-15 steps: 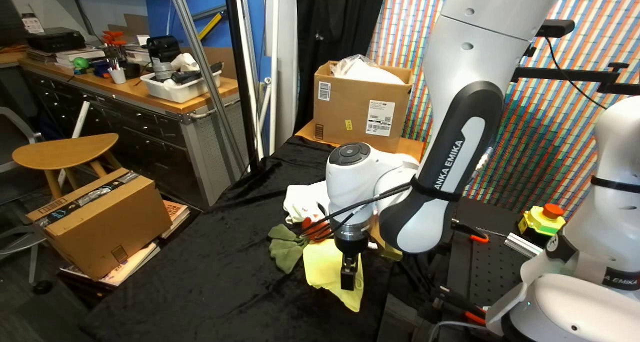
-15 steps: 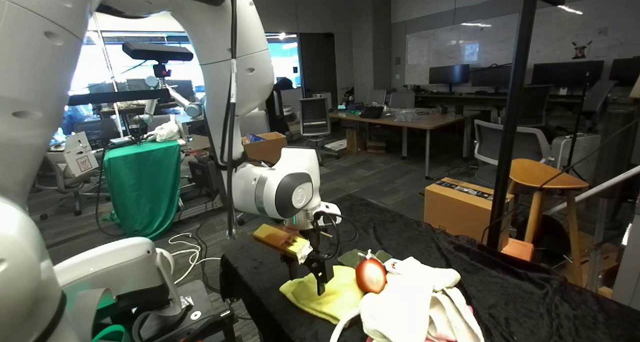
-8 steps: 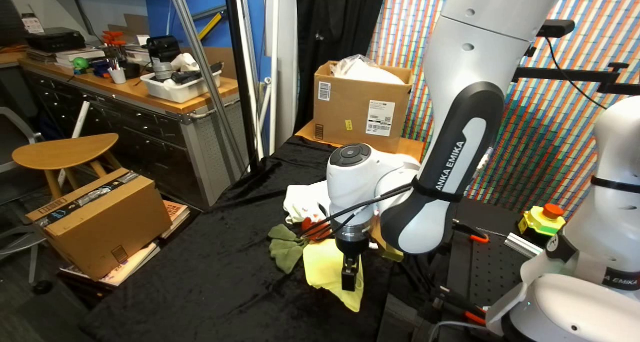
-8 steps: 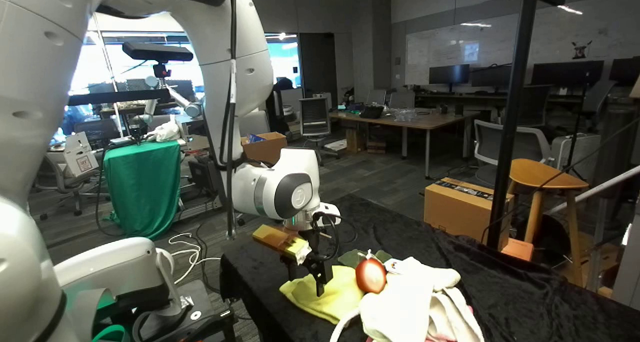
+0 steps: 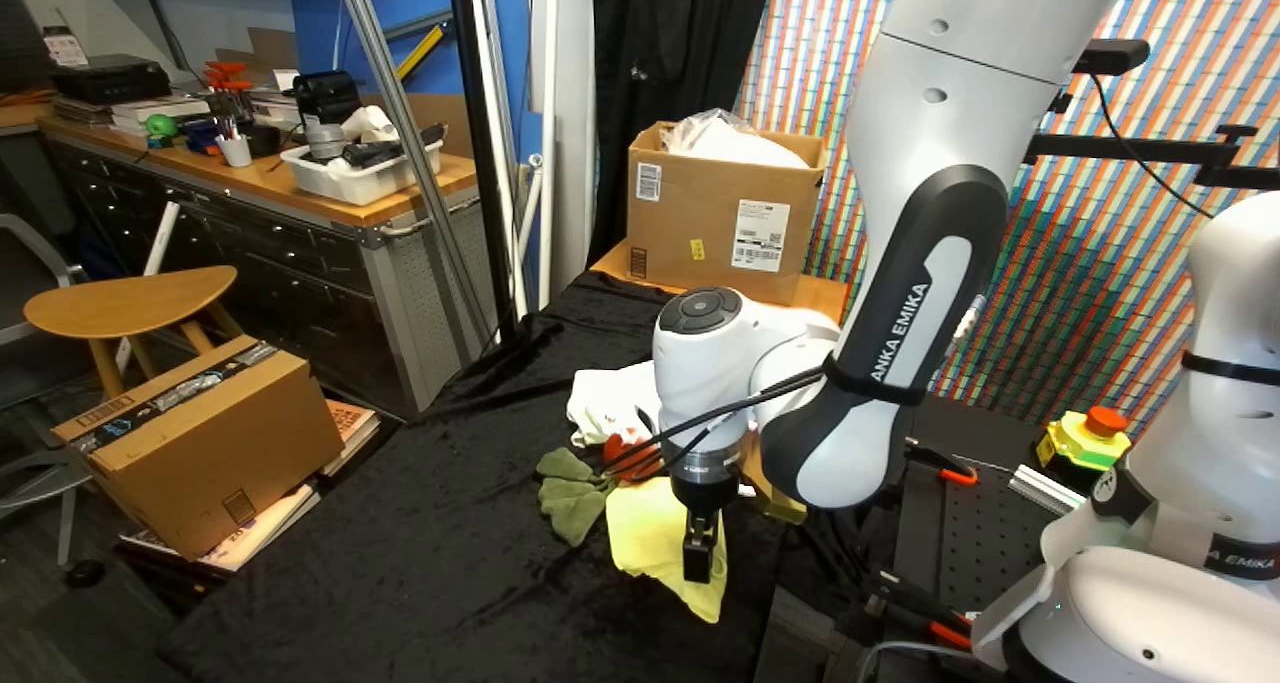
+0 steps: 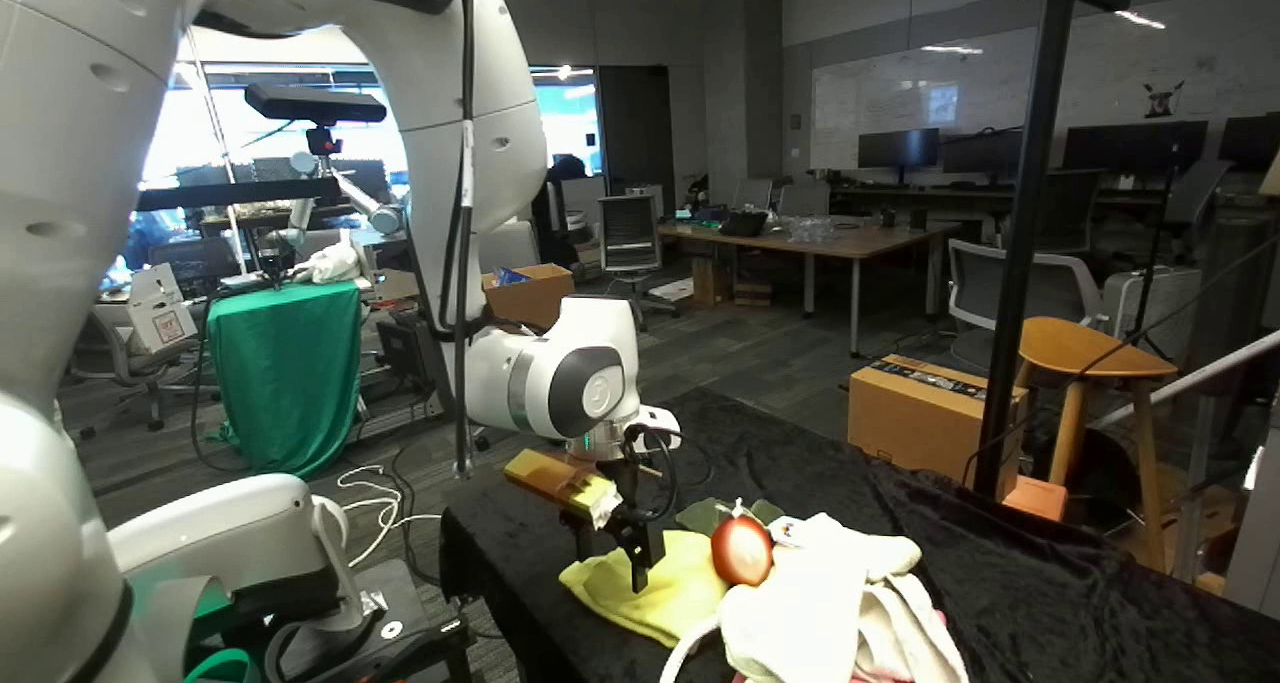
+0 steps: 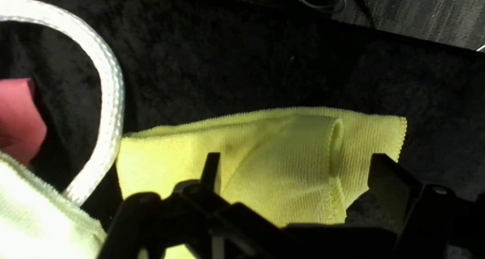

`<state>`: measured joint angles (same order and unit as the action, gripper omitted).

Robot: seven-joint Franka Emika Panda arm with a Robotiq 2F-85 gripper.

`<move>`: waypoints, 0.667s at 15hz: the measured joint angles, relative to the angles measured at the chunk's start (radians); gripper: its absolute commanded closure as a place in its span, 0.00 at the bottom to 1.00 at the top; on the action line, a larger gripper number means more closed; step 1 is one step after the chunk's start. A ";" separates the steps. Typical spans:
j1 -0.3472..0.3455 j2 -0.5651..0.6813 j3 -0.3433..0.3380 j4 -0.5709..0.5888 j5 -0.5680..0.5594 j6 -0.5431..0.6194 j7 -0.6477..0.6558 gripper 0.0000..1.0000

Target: Pile all the objects closer to you

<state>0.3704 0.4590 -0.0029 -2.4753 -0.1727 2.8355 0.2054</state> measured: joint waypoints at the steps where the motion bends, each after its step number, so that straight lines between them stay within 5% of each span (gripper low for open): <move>1: -0.001 0.002 0.002 0.001 0.000 0.000 0.000 0.34; 8: -0.008 0.019 0.016 0.009 0.004 0.000 0.000 0.87; 10: -0.010 0.019 0.016 0.009 0.004 0.001 0.000 0.92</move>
<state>0.3601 0.4783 0.0131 -2.4665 -0.1683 2.8360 0.2053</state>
